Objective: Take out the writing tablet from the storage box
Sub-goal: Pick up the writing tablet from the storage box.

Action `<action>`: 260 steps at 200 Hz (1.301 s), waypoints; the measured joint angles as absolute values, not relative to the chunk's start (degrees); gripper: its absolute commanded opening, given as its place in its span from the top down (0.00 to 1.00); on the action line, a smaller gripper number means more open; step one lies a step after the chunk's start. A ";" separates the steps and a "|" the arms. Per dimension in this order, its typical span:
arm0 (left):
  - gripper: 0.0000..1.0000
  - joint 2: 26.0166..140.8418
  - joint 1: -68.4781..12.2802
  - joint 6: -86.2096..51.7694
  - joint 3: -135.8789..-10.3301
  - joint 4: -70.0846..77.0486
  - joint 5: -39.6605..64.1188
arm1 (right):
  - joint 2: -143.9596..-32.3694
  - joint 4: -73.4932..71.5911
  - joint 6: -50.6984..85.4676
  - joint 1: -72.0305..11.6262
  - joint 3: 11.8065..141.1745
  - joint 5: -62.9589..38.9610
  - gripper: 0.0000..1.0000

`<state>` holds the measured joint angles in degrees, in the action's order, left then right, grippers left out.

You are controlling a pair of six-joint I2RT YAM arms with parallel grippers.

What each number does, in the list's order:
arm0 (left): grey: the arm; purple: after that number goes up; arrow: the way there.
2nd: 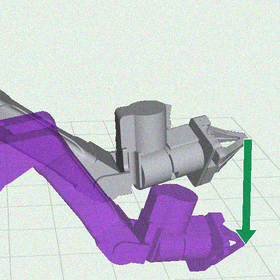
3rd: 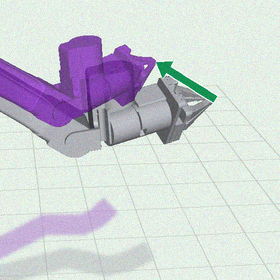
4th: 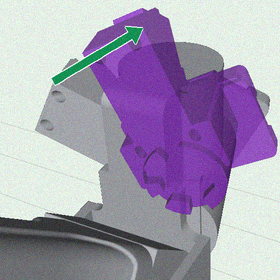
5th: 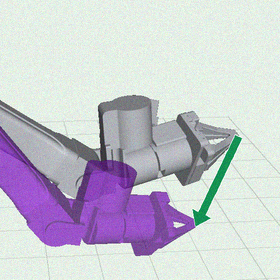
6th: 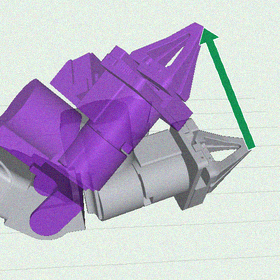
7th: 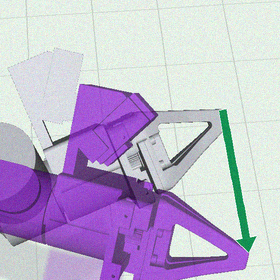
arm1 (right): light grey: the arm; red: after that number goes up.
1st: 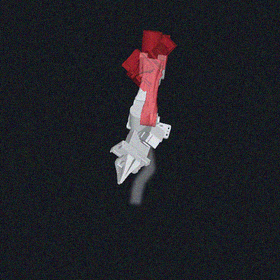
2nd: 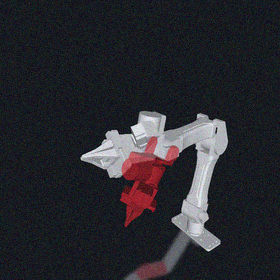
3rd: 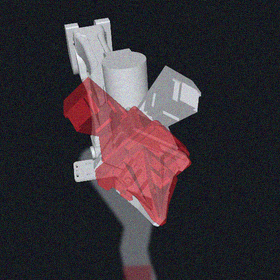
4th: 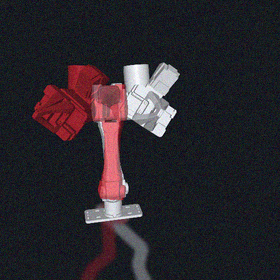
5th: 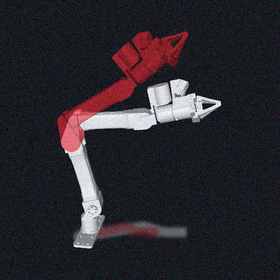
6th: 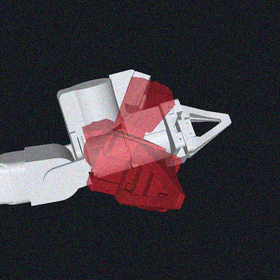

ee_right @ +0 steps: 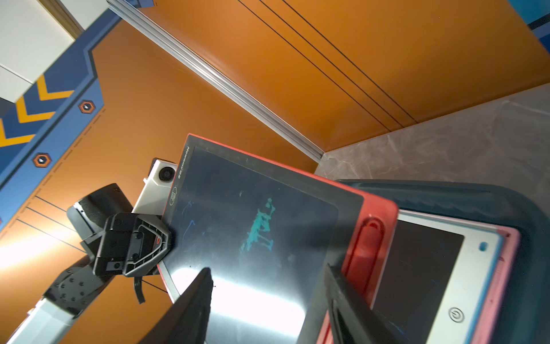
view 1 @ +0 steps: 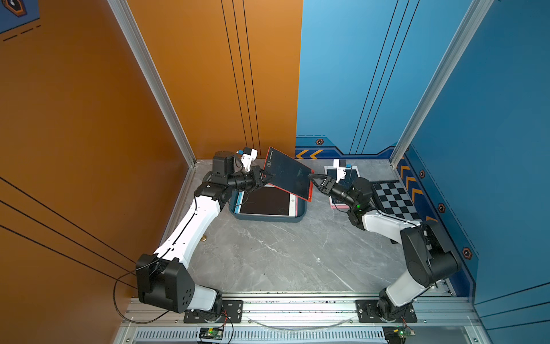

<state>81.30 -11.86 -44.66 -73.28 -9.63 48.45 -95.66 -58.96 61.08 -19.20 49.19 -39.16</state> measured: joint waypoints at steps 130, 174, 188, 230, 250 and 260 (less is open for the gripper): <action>1.00 79.96 -10.63 -48.14 -71.57 -4.84 51.53 | -96.18 -60.12 62.72 -16.86 44.93 -40.32 0.41; 1.00 79.92 -10.90 -48.10 -71.57 -4.86 51.48 | -96.31 -58.94 61.32 -17.30 44.99 -40.32 0.42; 1.00 79.92 -10.94 -48.10 -71.57 -4.86 51.44 | -96.99 -59.24 61.41 -17.30 45.52 -40.32 0.43; 1.00 80.01 -10.94 -48.05 -71.55 -4.86 51.20 | -103.94 -70.57 69.14 -17.26 47.79 -40.49 0.53; 1.00 80.95 -11.00 -48.01 -71.33 -4.58 51.24 | -106.43 -75.24 72.75 -17.30 48.38 -40.25 0.58; 1.00 81.89 -11.18 -47.88 -71.09 -4.43 51.33 | -106.63 -75.79 73.36 -17.61 48.38 -40.25 0.61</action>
<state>81.89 -11.18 -47.88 -71.09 -4.43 51.33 -106.63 -75.79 73.36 -17.61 48.38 -40.25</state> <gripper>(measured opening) 0.077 0.422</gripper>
